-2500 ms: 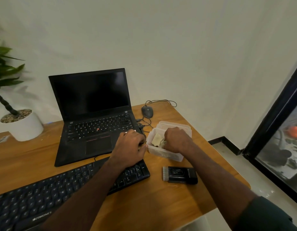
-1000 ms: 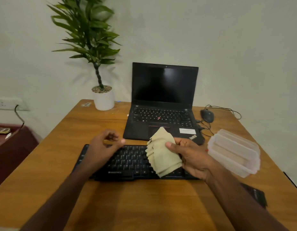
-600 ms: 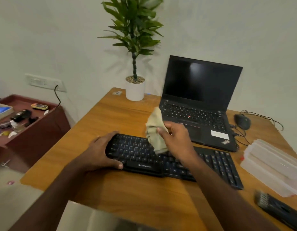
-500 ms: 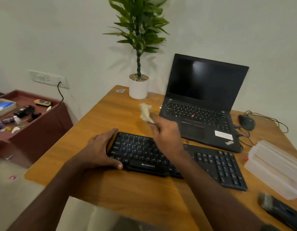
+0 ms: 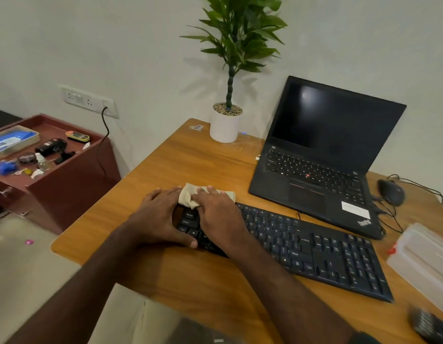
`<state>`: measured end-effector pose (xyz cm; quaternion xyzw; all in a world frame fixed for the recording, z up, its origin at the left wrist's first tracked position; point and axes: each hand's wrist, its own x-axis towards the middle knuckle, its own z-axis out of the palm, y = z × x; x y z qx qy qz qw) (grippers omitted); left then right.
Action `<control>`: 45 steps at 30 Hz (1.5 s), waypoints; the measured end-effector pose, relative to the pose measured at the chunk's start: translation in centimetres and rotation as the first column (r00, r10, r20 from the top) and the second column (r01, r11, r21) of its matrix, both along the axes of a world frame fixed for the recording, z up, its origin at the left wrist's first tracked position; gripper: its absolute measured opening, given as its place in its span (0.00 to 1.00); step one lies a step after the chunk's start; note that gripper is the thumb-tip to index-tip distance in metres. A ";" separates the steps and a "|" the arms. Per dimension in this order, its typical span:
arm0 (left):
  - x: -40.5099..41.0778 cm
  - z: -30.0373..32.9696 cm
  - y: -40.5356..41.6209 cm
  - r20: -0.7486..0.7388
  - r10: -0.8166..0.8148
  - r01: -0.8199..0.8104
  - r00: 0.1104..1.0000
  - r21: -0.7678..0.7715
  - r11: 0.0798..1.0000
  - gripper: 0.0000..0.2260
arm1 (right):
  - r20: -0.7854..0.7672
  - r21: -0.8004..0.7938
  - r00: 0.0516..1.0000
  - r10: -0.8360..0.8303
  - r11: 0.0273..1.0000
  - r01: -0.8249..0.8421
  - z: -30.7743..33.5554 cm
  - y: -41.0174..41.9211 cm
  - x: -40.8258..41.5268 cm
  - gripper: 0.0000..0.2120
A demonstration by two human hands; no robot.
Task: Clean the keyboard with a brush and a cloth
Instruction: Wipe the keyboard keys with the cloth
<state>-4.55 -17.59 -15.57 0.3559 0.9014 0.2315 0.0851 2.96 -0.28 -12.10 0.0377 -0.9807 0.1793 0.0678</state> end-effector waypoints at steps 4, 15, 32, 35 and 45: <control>-0.2 -0.2 0.1 -0.010 0.012 -0.012 1.000 -0.030 0.999 0.62 | 0.078 -0.087 0.987 0.138 0.988 -0.131 0.7 0.6 2.0 0.19; -0.2 0.4 0.3 0.017 -0.031 0.033 0.999 -0.100 0.994 0.62 | 0.212 -0.736 0.970 0.119 0.673 0.078 3.4 7.3 3.3 0.10; 0.3 0.6 0.6 0.005 0.015 -0.014 1.000 -0.080 0.997 0.57 | 0.042 -0.009 0.998 -0.047 0.999 0.047 1.1 6.3 -0.3 0.14; 0.2 0.4 0.6 0.016 0.009 -0.007 1.000 -0.089 0.996 0.57 | 0.053 0.014 0.993 -0.102 0.995 0.101 1.4 10.0 2.4 0.13; -0.1 0.3 0.7 0.030 -0.004 0.008 1.000 -0.120 0.993 0.59 | -0.140 -0.075 0.939 -0.315 0.949 0.307 1.9 19.9 11.4 0.14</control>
